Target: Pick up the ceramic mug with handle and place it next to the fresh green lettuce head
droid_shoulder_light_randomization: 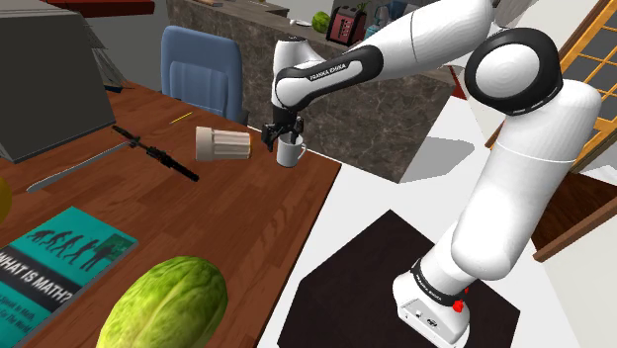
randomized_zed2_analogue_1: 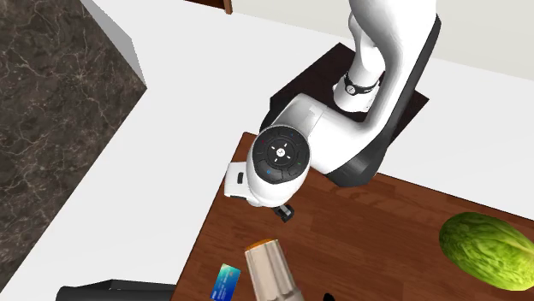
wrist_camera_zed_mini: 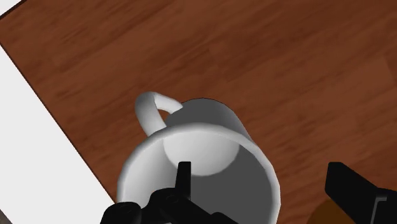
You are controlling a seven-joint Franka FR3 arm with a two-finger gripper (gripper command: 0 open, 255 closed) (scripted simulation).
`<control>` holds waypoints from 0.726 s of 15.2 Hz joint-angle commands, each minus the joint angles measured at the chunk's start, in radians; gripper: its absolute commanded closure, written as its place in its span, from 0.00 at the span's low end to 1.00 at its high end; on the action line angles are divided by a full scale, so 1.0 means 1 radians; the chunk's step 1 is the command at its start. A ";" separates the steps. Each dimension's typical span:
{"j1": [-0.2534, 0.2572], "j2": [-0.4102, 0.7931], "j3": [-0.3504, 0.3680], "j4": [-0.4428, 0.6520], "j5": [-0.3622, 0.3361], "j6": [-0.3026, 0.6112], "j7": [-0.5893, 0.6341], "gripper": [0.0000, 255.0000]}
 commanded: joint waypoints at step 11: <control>0.000 0.011 -0.001 0.000 -0.002 0.004 0.001 1.00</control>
